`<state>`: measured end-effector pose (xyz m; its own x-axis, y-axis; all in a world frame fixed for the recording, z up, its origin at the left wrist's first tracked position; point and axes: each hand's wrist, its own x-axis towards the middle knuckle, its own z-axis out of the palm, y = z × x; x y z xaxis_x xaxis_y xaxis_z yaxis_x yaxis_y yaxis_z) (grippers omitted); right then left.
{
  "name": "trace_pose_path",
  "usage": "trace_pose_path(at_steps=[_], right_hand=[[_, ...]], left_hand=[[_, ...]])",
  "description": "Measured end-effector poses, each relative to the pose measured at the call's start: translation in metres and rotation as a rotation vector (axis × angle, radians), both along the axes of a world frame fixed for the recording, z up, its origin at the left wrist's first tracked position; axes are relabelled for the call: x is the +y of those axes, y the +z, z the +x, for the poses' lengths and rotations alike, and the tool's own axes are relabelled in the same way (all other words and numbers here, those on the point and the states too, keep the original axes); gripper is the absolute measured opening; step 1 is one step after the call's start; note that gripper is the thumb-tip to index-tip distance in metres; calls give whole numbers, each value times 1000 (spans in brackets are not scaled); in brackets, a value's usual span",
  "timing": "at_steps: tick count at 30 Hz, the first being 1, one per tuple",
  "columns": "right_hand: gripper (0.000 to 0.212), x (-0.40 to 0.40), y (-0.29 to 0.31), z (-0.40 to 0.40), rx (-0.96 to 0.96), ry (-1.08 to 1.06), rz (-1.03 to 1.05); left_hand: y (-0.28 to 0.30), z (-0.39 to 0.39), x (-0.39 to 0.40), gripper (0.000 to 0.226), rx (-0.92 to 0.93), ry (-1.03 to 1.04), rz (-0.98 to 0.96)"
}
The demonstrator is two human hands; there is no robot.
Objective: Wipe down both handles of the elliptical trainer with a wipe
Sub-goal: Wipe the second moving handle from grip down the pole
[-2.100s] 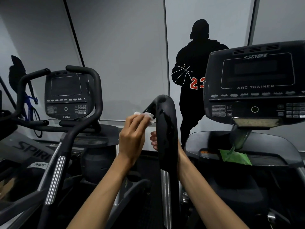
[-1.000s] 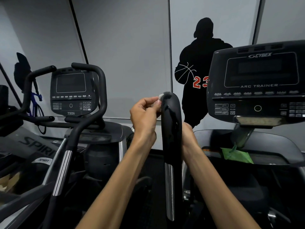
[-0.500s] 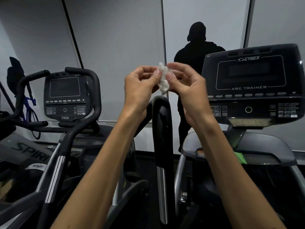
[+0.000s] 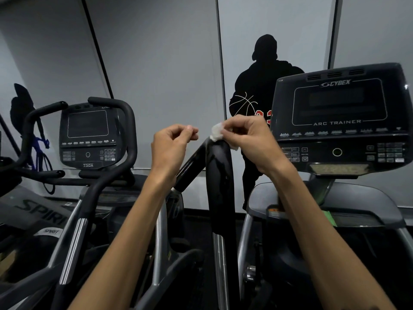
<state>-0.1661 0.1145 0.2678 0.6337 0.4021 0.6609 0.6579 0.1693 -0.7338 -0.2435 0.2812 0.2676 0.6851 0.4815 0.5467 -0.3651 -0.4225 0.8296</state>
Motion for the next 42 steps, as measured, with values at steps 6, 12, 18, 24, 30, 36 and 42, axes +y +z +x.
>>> trace_pose_path(at_steps=[6, 12, 18, 24, 30, 36, 42], right_hand=[[9, 23, 20, 17, 60, -132, -171], [9, 5, 6, 12, 67, -33, -65], [6, 22, 2, 3, 98, -71, 97], [26, 19, -32, -1, 242, -113, 336], [21, 13, -35, -9, 205, -64, 404], [14, 30, -46, -1, 416, -109, 463], [21, 27, -58, -18, 393, -28, 652]], left_hand=[[0, 2, -10, 19, -2, -2, 95], [3, -2, -16, 14, -66, -34, 116], [2, 3, -20, 16, -108, -31, 112], [0, 3, -21, 18, -139, -47, 156], [3, -1, -22, 20, -134, -50, 196], [3, -1, -26, 22, -111, -54, 175], [-1, -4, -24, 22, -111, -93, 152]])
